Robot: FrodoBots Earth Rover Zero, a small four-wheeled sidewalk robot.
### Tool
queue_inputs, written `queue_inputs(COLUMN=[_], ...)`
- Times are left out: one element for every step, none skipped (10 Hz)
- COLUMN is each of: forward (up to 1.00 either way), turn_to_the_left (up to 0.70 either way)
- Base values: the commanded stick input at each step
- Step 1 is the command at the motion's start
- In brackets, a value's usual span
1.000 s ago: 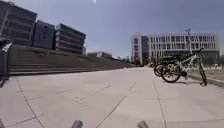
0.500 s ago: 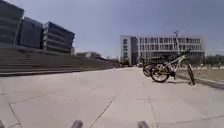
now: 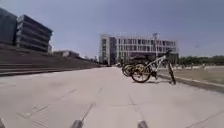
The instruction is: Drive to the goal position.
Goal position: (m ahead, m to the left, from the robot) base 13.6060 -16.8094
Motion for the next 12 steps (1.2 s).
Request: queue_inputs(forward=[0.7, 0.7, 0.7, 0.7, 0.43, 0.0, 0.0, 0.0, 0.0, 0.0, 0.0, 0.0], turn_to_the_left=[0.0, 0.0, 0.0, 0.0, 0.0, 0.0, 0.0, 0.0, 0.0, 0.0, 0.0, 0.0])
